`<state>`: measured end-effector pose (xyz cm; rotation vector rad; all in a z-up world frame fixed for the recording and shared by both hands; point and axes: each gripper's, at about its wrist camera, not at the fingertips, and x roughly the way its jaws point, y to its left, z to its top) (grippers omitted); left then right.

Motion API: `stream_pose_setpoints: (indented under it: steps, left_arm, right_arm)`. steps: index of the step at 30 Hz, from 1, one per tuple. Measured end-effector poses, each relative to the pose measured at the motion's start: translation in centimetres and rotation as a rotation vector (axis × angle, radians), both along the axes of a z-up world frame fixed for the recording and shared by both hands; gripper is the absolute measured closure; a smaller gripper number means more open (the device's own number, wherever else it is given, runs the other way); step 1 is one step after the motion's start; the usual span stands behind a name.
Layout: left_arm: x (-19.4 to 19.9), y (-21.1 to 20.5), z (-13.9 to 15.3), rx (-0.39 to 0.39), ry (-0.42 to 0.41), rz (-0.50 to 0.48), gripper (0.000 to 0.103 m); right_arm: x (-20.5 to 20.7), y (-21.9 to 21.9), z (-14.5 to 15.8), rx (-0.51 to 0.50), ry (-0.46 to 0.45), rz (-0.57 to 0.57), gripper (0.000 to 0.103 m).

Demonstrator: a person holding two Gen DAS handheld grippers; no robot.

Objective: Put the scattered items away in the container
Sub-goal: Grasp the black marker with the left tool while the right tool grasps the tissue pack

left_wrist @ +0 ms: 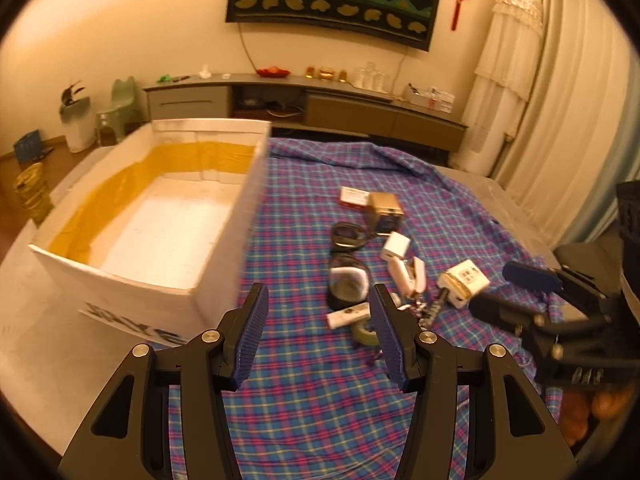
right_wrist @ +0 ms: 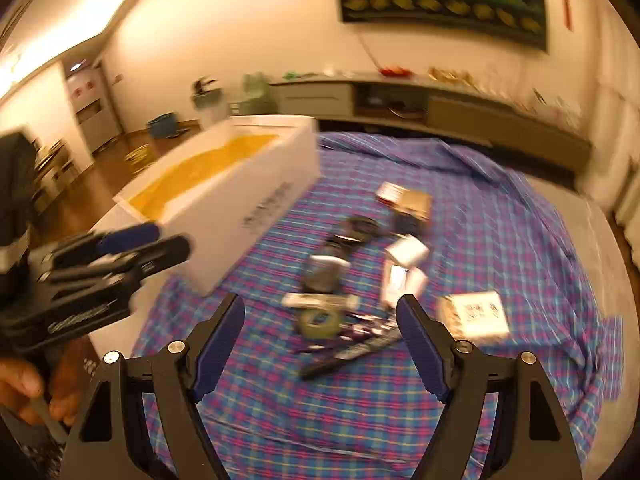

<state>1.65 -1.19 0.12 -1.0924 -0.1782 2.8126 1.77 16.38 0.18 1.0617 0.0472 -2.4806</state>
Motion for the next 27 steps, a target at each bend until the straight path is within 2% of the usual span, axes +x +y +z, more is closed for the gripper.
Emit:
stream_pose_setpoints:
  steps: [7,9,10,11,12,14,17,21,23,25,27]
  left_arm:
    - [-2.3,3.3,-3.2,-0.028,-0.059,-0.079,0.047]
    - [-3.1,3.9,-4.2,-0.057,-0.089,-0.071,0.047]
    - [-3.5,4.3,-4.5,-0.038,-0.107,-0.078,0.047]
    - [-3.6,4.8,-4.5,-0.002,-0.097,-0.120,0.047]
    - [-3.6,5.5,-4.7,0.001,-0.073,-0.161,0.047]
    - [-3.8,7.0,-5.6,-0.055,-0.089,-0.191,0.047]
    - [-3.8,9.7,-6.6,-0.073,-0.095,-0.290,0.047]
    - [-3.9,13.2,-9.0,-0.199,-0.098,-0.373,0.047]
    - [-4.1,13.9,-10.0,-0.238,-0.115,-0.387,0.047]
    - [-4.6,14.2,-10.8,-0.253,-0.136,-0.369,0.048]
    - [-5.0,14.2,-10.6,-0.254,-0.118,-0.349,0.060]
  right_arm:
    - [-3.8,6.5,-3.0,-0.025,-0.090,-0.151,0.024]
    - [-4.5,8.1,-3.5,-0.058,-0.120,-0.168,0.024]
    - [-4.8,8.8,-3.9,-0.057,-0.133,-0.183,0.024]
    - [-5.0,9.3,-4.1,-0.052,-0.143,-0.188,0.024]
    - [-5.1,9.9,-4.3,-0.044,-0.148,-0.190,0.024]
    - [-5.6,10.6,-4.7,-0.016,-0.159,-0.191,0.024]
    - [-6.6,11.2,-5.8,0.061,-0.166,-0.170,0.024]
    - [-8.2,10.6,-7.6,0.183,-0.170,-0.122,0.024]
    - [-9.0,9.9,-8.6,0.245,-0.171,-0.096,0.024]
    - [-9.8,9.5,-9.5,0.263,-0.182,-0.073,0.024]
    - [-10.4,9.5,-9.9,0.236,-0.194,-0.064,0.022]
